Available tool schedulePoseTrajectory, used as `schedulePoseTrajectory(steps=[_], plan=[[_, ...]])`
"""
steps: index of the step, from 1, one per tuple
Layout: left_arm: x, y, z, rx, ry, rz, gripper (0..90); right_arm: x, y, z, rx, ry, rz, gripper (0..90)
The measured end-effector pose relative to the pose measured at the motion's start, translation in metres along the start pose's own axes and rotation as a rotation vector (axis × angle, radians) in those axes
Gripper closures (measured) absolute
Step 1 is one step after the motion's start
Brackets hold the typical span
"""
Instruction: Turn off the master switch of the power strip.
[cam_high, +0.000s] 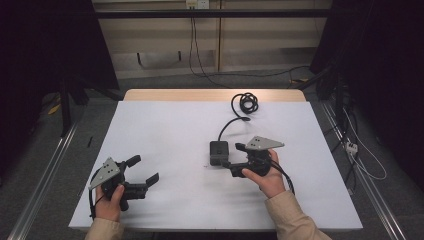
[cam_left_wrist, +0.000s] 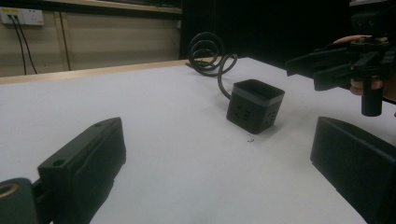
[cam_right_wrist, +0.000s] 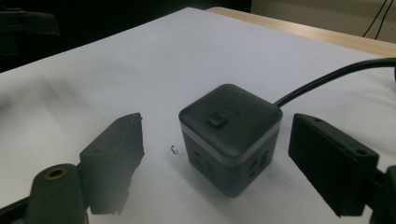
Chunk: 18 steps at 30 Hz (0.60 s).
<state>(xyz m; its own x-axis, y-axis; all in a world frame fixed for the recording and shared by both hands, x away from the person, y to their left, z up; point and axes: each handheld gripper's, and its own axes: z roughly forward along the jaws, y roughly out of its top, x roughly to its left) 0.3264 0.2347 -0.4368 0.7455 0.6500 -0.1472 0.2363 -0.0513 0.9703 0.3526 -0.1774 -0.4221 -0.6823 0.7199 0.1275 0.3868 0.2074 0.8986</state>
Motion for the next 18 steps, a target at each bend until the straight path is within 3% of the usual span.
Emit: schedulePoseTrajectory(steps=[18], plan=[[-0.001,0.0,0.0,0.008,-0.001,0.006,3.1,-0.008,-0.023,-0.034,-0.02,-0.044,0.001,15.4]])
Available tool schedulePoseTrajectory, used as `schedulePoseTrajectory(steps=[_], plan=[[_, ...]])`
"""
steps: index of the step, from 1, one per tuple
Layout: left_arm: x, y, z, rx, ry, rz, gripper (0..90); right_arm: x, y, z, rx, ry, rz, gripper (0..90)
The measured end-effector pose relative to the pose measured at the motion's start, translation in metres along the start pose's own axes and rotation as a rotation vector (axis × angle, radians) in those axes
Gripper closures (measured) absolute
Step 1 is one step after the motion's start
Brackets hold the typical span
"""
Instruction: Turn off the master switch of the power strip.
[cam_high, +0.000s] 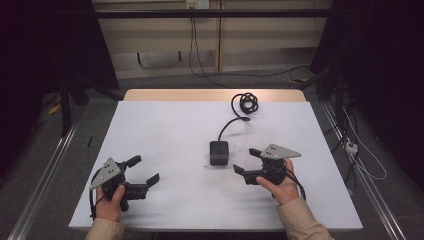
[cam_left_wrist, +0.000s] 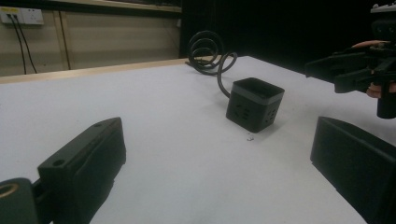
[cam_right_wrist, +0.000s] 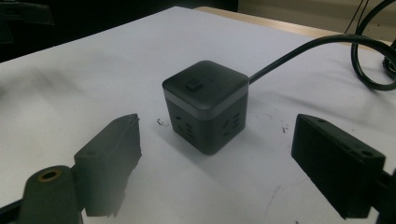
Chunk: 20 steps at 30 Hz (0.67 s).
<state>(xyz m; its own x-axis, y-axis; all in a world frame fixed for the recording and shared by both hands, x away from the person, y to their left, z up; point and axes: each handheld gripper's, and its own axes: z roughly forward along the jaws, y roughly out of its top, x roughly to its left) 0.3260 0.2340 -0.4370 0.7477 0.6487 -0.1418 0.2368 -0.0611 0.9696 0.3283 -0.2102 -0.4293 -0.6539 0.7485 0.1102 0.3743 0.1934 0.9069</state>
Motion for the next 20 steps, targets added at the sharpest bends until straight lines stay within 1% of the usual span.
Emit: schedulePoseTrajectory(steps=[2,7,13,17,20], plan=[[0.0,0.0,0.0,-0.001,-0.001,-0.002,3.1,-0.002,-0.003,-0.005,-0.005,-0.005,0.007,15.3],[0.0,0.0,0.0,0.001,0.001,-0.001,3.1,-0.005,-0.013,-0.021,-0.008,-0.026,-0.009,14.6],[0.0,-0.001,0.002,0.012,0.001,0.001,3.1,-0.007,-0.025,-0.04,-0.02,-0.047,-0.013,13.8],[0.0,-0.001,0.002,0.019,0.003,0.006,3.1,-0.01,-0.031,-0.05,-0.004,-0.061,-0.022,12.8],[0.0,-0.001,0.003,0.017,0.003,0.003,3.1,-0.014,-0.037,-0.055,-0.006,-0.067,-0.009,11.3]])
